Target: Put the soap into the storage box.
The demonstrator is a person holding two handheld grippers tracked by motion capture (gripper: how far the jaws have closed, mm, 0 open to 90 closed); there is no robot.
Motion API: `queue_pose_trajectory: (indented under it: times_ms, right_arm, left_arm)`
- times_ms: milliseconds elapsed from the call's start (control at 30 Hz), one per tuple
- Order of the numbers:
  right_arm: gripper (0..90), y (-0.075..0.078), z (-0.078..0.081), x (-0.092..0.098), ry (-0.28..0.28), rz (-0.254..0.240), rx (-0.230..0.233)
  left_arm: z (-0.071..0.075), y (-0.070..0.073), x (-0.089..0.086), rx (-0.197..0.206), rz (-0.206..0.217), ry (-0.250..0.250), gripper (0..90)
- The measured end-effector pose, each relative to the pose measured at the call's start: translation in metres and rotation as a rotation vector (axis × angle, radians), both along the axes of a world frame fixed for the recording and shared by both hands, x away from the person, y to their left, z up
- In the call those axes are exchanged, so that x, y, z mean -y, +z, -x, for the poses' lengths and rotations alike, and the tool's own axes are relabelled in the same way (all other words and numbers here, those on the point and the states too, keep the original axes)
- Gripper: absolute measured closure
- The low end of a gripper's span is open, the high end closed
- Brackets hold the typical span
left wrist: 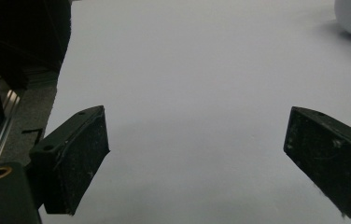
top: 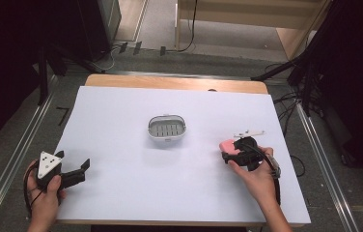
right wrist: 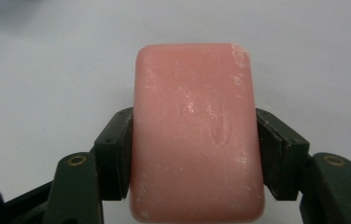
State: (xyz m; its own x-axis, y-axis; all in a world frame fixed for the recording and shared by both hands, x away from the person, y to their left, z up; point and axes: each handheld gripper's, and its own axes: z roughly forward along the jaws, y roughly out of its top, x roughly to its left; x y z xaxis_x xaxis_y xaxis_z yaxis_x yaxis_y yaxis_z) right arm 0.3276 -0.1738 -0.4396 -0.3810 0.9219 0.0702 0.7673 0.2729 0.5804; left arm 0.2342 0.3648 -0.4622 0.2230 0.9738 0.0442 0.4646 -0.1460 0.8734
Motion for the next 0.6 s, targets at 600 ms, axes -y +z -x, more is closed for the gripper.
queue_pose_trajectory:
  times_ms: [600]
  right_arm:
    - [38.6, 0.010, -0.011, -0.020, 0.122, -0.007, 0.021]
  left_arm:
    - [0.000, 0.000, 0.000, 0.001, 0.001, -0.001, 7.0]
